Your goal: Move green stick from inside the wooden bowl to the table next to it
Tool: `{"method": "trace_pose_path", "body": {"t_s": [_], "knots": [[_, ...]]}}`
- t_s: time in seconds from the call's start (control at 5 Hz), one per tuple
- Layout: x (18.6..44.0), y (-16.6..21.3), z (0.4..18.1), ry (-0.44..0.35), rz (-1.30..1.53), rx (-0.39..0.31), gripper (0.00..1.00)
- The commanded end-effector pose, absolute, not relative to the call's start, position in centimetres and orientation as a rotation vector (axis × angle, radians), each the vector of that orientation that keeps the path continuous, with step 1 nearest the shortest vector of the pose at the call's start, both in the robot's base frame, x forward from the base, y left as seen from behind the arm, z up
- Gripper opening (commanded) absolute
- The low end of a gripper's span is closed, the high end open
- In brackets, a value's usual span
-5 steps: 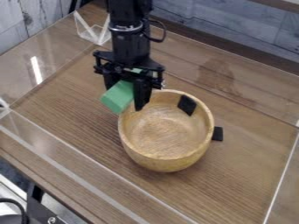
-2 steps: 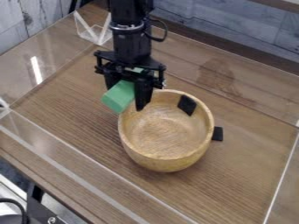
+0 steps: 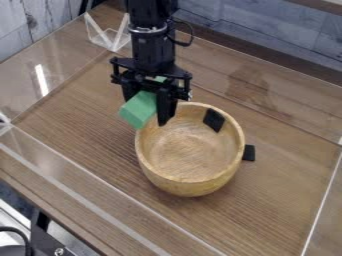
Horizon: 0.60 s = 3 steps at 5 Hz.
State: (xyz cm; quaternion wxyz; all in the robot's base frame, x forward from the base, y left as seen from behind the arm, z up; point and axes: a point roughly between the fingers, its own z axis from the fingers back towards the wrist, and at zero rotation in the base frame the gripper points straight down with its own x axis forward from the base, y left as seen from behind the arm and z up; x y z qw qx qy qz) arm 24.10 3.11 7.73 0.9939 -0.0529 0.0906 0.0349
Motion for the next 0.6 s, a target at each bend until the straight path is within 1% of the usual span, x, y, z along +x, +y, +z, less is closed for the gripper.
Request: {"method": "trace_pose_path", "body": {"t_s": [0.0, 0.4], "knots": [[25.2, 3.0, 9.2, 0.128, 0.076, -0.107, 0.00], [25.6, 2.6, 10.7, 0.105, 0.079, -0.131, 0.00]]}}
